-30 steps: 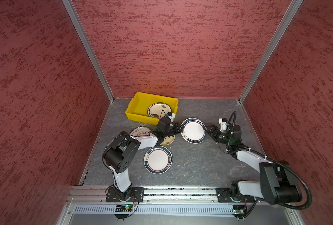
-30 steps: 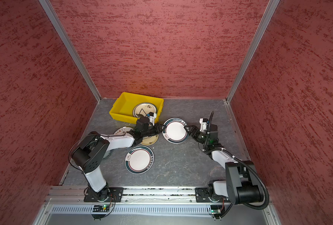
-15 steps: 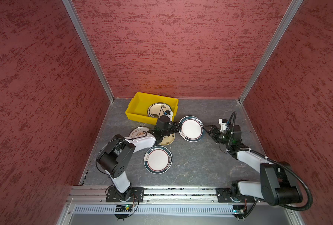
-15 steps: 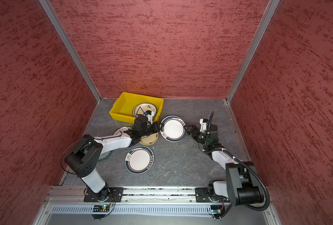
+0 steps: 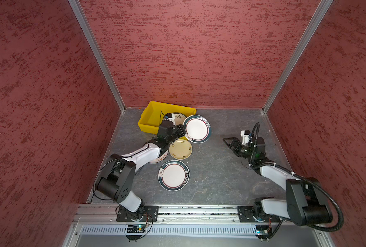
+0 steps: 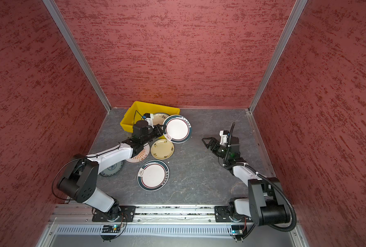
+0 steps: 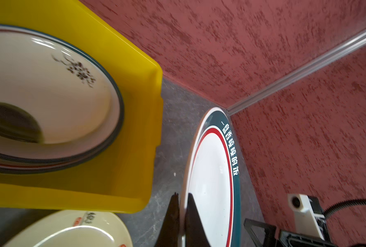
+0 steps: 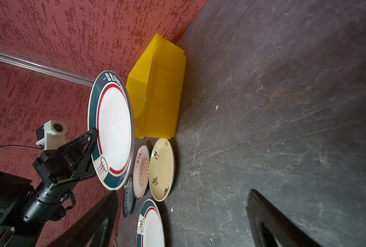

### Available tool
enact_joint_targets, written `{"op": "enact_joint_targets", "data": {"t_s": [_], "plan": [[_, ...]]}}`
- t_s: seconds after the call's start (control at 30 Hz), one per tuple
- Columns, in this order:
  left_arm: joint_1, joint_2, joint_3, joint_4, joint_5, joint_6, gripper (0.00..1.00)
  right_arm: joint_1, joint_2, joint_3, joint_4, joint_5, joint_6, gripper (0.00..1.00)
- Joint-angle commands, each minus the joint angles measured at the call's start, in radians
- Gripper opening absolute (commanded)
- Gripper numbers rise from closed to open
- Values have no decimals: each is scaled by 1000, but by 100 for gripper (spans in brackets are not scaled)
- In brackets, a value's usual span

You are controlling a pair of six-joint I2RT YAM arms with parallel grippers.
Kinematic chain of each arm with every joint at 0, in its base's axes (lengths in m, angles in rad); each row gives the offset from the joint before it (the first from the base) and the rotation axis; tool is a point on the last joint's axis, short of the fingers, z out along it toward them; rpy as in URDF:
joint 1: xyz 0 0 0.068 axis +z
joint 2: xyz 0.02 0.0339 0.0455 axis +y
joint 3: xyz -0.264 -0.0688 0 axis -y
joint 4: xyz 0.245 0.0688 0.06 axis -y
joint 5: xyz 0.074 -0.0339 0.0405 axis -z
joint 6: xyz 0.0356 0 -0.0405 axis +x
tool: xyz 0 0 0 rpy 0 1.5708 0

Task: Place the plates into the plastic bin on the countertop
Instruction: 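Carry the green-rimmed plate into the yellow bin and lower it with left gripper, then open left gripper and release the plate onto the stack in the bin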

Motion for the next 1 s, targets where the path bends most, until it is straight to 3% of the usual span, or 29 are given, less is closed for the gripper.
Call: {"op": "enact_joint_targets", "data": {"t_s": [0.0,0.1,0.27,0.57,0.8,0.97], "plan": [[61,-32,24,-1,-27,48,0,1,-14,7,2,14,-26,95],[116,15,86,-64,-48,92,0,1,-21,14,-3,13,-42,95],[189,106,123,-29,-45,61,0,1,-24,33,-24,6,-46,95],[251,348,332,-101,4,24,0,0,-22,38,-38,-14,-63,94],[257,487,507,-279,-32,35,0,1,-24,52,-66,-15,-72,94],[258,497,526,-311,-54,63,16,0,-27,47,-72,-10,-76,95]]}}
